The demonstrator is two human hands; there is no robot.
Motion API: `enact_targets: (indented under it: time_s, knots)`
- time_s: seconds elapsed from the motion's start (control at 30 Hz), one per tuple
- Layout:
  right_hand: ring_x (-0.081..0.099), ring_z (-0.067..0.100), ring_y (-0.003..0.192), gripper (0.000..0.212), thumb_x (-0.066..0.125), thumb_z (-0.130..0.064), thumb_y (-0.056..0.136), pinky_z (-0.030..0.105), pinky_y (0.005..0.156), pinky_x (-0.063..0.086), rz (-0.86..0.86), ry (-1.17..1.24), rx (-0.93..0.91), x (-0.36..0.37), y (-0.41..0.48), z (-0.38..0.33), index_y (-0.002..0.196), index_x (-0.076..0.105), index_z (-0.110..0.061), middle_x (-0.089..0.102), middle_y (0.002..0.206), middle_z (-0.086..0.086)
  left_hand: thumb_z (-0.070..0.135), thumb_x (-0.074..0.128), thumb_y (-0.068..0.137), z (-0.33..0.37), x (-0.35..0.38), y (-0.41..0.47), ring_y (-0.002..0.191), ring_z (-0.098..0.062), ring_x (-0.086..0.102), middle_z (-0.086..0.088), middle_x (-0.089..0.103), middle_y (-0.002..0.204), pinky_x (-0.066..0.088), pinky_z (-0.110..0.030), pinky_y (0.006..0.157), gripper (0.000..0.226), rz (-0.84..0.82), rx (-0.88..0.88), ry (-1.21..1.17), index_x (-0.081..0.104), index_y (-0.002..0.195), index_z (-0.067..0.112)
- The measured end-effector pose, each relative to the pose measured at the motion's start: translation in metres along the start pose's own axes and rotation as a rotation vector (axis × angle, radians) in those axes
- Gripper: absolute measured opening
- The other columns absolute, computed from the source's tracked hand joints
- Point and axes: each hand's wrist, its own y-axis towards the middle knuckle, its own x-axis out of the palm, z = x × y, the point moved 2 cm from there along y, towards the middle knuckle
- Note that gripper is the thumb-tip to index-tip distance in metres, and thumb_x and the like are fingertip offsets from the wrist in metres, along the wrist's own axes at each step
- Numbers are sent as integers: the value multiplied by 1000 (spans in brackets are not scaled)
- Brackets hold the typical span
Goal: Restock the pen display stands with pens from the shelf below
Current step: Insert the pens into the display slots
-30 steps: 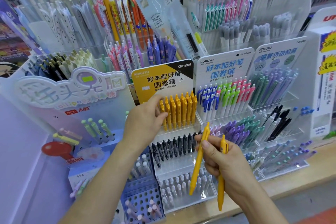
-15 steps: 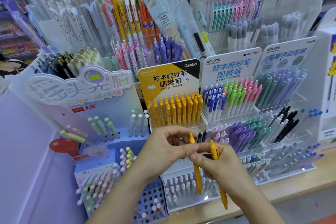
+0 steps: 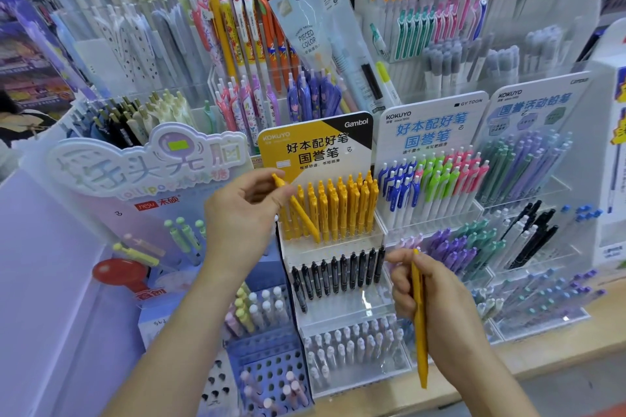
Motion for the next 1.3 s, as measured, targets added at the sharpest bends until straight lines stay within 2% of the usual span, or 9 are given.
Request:
enact_targets:
  time_s: [0.1, 0.23, 0.33, 0.47, 0.77, 0.9, 1.03, 1.17, 1.3]
  knots:
    - [38, 13, 54, 31, 40, -14, 102, 23, 50, 31, 14, 29, -27, -2, 3, 2, 99, 69, -4, 46, 67, 3, 13, 76, 79, -13, 6, 7, 75, 0, 66, 13, 70, 79, 54, -17, 77, 21, -5, 57, 87, 70, 89, 30]
    - [47, 15, 60, 30, 41, -16, 102, 27, 57, 36, 0, -13, -64, -4, 2, 2, 108, 68, -8, 51, 71, 5, 15, 76, 80, -26, 14, 11, 75, 3, 64, 19, 68, 80, 55, -24, 81, 17, -44, 123, 196, 72, 94, 24]
    - [46, 17, 60, 30, 40, -24, 101, 28, 54, 36, -33, -19, -99, -3, 1, -1, 111, 68, -17, 51, 70, 8, 15, 75, 82, -29, 18, 13, 77, -1, 65, 19, 68, 82, 56, -32, 84, 16, -66, 161, 219, 72, 96, 22]
    - [41, 17, 54, 32, 44, -36, 95, 27, 51, 34, -86, -57, -105, -1, 1, -4, 116, 66, -28, 48, 69, 9, 15, 75, 81, -29, 22, 17, 79, -2, 65, 15, 68, 82, 56, -31, 84, 18, -80, 177, 235, 73, 98, 20]
    - [38, 13, 55, 39, 51, -21, 83, 23, 47, 29, -135, 66, 17, -2, 5, -2, 117, 66, -8, 49, 70, 7, 19, 76, 81, -34, 20, 19, 81, -16, 68, 3, 72, 84, 57, -39, 80, 18, -143, 227, 331, 74, 99, 18]
    - [41, 13, 56, 31, 44, -9, 95, 25, 50, 30, -133, 36, 14, -3, 4, -3, 112, 70, -8, 48, 71, 5, 17, 77, 79, -46, 25, 15, 82, -17, 67, 1, 72, 88, 56, -41, 82, 18, -174, 203, 358, 74, 97, 16]
    - [43, 14, 60, 29, 48, -13, 97, 29, 57, 35, -120, -56, -13, -4, 2, -3, 111, 73, -17, 46, 69, 3, 19, 79, 77, -50, 31, 16, 78, -20, 63, 0, 68, 87, 55, -42, 76, 20, -159, 251, 447, 74, 95, 15]
    - [47, 16, 63, 31, 55, -14, 90, 30, 61, 40, -136, -38, -8, -2, 1, -3, 118, 68, -14, 51, 66, 2, 17, 78, 79, -46, 33, 20, 76, -20, 63, -1, 68, 83, 56, -40, 75, 24, -212, 316, 540, 72, 101, 14]
    - [63, 20, 73, 36, 65, -14, 78, 25, 65, 53, -131, 17, -16, 0, 0, -6, 113, 70, -10, 64, 72, 5, 20, 76, 80, -48, 32, 22, 76, -22, 64, -4, 70, 84, 55, -40, 72, 24, -264, 381, 628, 70, 103, 14]
